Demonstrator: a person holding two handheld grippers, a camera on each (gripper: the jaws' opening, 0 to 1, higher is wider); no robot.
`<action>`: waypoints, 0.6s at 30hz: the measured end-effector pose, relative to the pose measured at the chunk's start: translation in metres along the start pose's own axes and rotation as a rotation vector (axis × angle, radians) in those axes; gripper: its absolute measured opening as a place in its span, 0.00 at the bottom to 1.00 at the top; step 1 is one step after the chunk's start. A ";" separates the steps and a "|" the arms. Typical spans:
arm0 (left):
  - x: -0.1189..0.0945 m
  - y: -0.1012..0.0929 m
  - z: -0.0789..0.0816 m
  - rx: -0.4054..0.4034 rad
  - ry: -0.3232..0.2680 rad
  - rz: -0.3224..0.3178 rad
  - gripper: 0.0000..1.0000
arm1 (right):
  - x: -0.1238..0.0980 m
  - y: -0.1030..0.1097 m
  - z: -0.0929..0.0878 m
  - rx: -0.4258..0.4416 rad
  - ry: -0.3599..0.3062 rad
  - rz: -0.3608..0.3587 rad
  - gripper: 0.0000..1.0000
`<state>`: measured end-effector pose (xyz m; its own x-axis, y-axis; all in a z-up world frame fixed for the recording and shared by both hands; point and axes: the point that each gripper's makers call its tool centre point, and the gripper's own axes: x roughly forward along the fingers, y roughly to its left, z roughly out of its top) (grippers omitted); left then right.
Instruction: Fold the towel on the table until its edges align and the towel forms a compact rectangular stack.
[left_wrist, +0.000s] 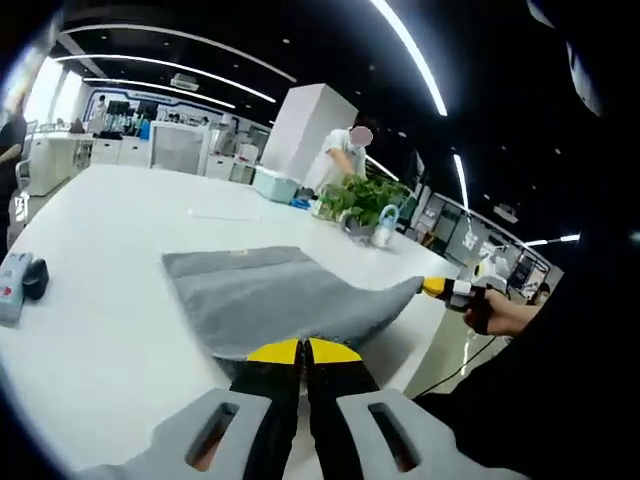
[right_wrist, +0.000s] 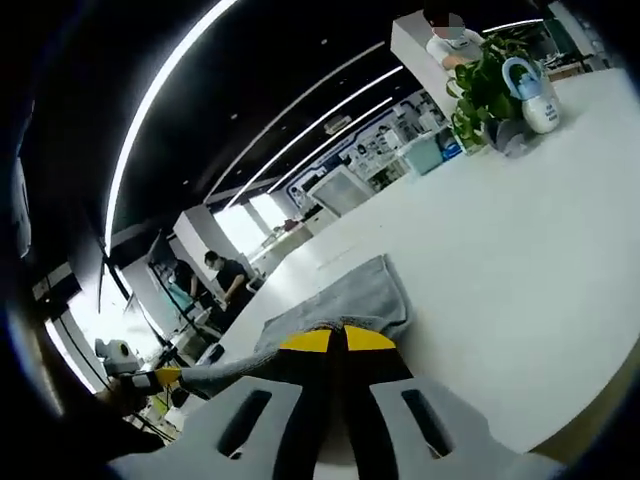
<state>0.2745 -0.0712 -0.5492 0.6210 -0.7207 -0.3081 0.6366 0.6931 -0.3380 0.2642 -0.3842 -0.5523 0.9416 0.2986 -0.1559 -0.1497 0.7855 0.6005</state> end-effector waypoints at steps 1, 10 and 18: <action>0.000 0.000 0.001 0.001 -0.003 0.002 0.01 | 0.000 0.000 0.000 -0.001 -0.001 -0.001 0.00; 0.004 -0.002 0.008 0.009 -0.018 -0.017 0.01 | 0.005 -0.003 0.005 -0.024 0.003 -0.009 0.00; 0.007 -0.025 -0.031 0.066 0.129 -0.091 0.02 | -0.015 -0.037 -0.027 -0.096 0.150 -0.108 0.00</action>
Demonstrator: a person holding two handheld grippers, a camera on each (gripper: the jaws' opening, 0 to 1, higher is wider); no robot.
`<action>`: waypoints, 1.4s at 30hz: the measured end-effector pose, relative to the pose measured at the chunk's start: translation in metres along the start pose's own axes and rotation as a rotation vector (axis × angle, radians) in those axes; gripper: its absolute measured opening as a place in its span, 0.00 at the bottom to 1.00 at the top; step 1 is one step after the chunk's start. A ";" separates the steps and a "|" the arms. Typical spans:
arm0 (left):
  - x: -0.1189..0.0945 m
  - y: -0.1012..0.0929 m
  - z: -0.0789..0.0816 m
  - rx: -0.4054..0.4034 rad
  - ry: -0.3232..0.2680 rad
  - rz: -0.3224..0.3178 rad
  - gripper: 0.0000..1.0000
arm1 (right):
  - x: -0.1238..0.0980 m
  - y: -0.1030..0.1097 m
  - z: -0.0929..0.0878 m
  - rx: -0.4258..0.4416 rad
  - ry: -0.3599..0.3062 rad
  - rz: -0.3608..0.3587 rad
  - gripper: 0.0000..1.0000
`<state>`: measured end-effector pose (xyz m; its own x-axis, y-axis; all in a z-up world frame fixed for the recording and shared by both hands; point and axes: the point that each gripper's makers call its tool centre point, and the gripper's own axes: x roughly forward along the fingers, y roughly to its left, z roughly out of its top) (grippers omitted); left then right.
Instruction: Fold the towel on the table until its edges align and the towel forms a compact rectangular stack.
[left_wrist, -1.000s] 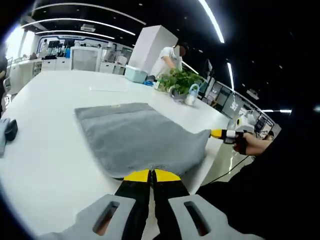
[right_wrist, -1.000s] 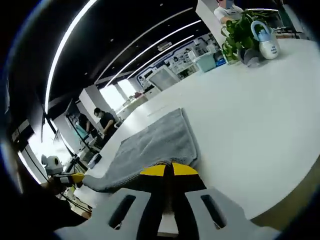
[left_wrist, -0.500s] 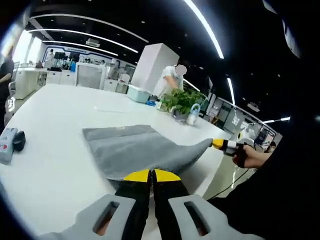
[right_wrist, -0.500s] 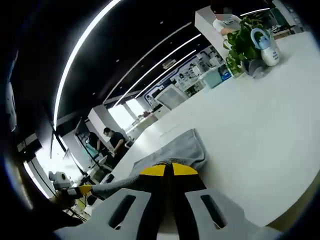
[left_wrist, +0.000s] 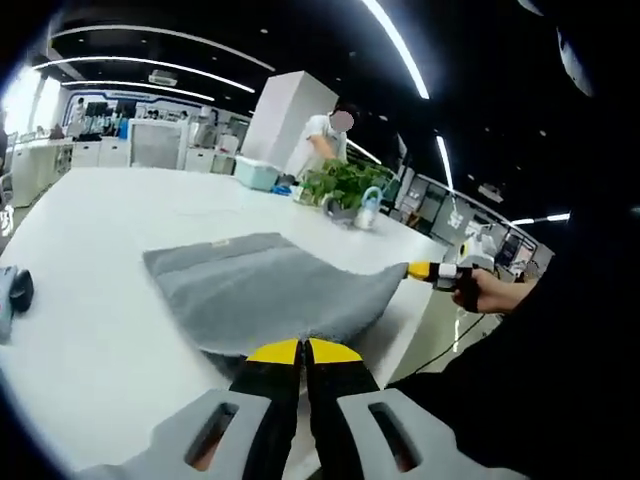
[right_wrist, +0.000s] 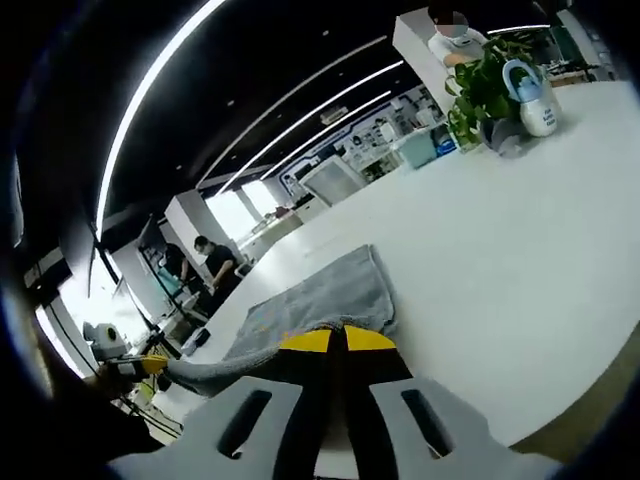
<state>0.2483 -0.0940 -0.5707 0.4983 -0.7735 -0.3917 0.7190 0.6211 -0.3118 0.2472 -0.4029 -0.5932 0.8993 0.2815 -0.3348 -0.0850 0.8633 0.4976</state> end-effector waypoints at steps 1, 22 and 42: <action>0.001 -0.004 -0.010 -0.003 0.033 -0.009 0.02 | -0.001 -0.004 -0.007 -0.010 0.032 -0.017 0.00; 0.007 -0.024 -0.086 0.211 0.302 -0.076 0.18 | 0.000 -0.018 -0.047 -0.442 0.268 -0.093 0.01; 0.005 -0.021 -0.100 0.595 0.456 -0.073 0.10 | -0.011 -0.030 -0.043 -0.600 0.342 -0.096 0.09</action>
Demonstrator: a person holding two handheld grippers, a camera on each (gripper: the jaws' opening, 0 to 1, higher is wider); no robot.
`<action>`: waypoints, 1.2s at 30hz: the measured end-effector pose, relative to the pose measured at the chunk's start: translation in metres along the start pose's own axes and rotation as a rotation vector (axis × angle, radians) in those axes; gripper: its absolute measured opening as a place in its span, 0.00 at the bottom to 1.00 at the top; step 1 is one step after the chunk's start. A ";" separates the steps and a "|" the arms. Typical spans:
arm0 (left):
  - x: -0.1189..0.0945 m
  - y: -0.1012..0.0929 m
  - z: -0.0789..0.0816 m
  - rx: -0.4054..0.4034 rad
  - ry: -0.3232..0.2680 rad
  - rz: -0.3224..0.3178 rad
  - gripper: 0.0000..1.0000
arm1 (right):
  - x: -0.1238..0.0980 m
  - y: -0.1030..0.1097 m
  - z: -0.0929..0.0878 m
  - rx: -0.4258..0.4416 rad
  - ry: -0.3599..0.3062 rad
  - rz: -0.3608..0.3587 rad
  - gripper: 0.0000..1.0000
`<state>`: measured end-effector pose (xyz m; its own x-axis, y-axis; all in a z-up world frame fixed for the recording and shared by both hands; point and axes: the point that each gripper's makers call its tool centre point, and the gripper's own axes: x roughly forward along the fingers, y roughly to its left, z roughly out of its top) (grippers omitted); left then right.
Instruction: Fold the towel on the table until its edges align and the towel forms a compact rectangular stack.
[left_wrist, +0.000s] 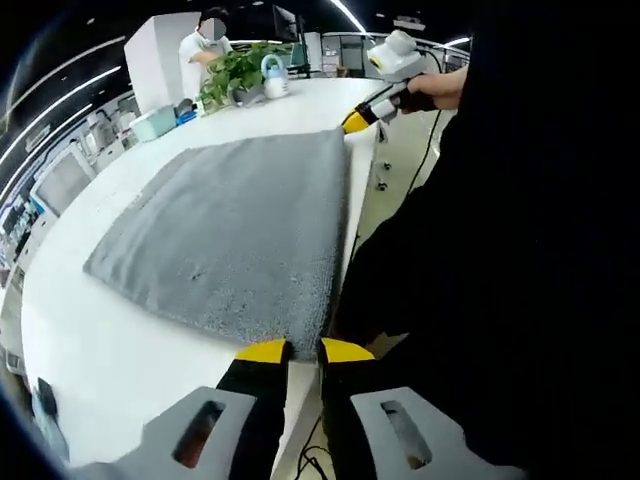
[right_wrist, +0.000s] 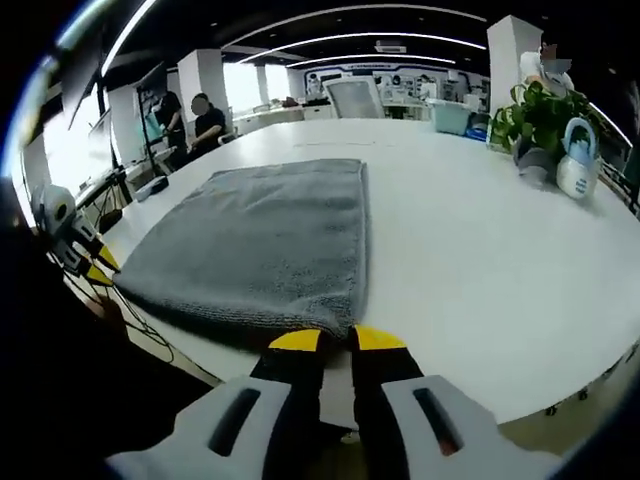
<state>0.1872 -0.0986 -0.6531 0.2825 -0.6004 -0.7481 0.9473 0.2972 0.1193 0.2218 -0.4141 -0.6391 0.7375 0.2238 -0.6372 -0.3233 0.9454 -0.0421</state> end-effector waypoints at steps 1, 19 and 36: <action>0.000 0.001 0.000 -0.003 0.002 0.002 0.09 | -0.002 0.000 -0.001 -0.081 0.028 0.001 0.09; -0.006 0.009 0.005 -0.110 0.020 0.036 0.03 | 0.011 0.005 -0.014 -0.578 0.179 0.063 0.05; -0.034 0.050 0.034 -0.593 -0.216 0.253 0.02 | -0.004 0.002 0.022 0.356 -0.166 0.182 0.00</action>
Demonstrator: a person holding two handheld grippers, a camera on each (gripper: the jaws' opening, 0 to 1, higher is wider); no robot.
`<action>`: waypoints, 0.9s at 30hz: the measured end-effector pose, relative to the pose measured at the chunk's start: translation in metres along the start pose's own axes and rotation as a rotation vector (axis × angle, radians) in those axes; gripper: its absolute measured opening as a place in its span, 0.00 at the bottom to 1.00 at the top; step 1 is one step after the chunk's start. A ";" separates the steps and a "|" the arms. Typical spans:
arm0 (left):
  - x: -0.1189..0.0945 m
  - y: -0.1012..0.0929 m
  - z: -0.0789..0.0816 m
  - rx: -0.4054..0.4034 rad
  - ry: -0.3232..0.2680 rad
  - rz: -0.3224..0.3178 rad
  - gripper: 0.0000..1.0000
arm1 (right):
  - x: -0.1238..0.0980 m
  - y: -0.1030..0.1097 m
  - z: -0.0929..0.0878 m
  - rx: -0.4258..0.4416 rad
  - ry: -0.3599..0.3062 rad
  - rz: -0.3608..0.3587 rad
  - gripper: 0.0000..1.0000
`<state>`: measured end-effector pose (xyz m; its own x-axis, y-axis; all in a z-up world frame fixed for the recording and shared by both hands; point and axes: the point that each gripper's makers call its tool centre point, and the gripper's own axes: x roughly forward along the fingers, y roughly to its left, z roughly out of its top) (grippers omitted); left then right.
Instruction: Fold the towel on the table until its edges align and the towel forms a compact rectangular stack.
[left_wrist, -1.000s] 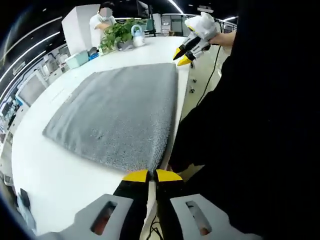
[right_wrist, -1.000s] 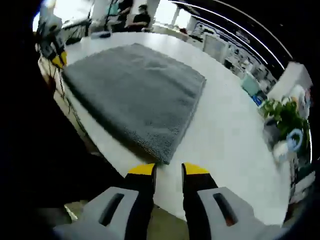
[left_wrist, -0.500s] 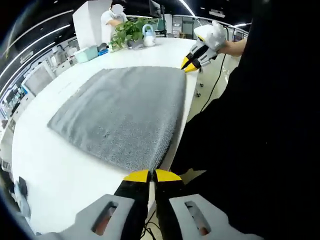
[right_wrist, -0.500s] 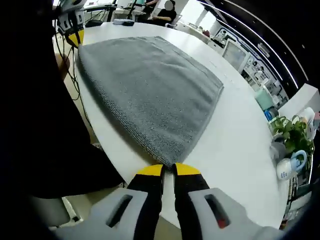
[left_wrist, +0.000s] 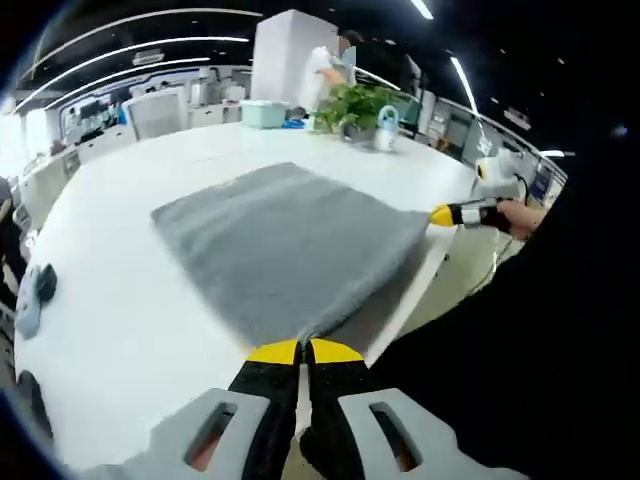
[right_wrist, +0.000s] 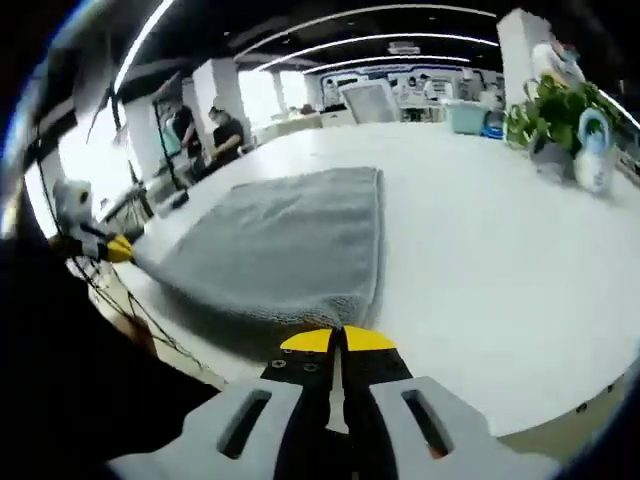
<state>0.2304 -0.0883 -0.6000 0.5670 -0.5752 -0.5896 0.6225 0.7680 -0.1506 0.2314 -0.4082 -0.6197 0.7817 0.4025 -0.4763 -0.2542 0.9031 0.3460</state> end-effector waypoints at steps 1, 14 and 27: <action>0.000 0.001 0.000 -0.046 -0.007 0.011 0.02 | -0.003 0.000 0.006 0.050 -0.031 0.017 0.00; 0.007 -0.006 0.076 -0.301 -0.295 0.061 0.02 | -0.002 -0.009 0.082 0.138 -0.277 0.097 0.00; -0.007 -0.011 0.079 -0.338 -0.351 0.112 0.02 | 0.011 -0.009 0.124 0.230 -0.383 0.208 0.00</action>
<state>0.2628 -0.1149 -0.5319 0.8039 -0.4993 -0.3232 0.3703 0.8454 -0.3848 0.3125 -0.4305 -0.5279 0.8921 0.4476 -0.0617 -0.3283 0.7359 0.5921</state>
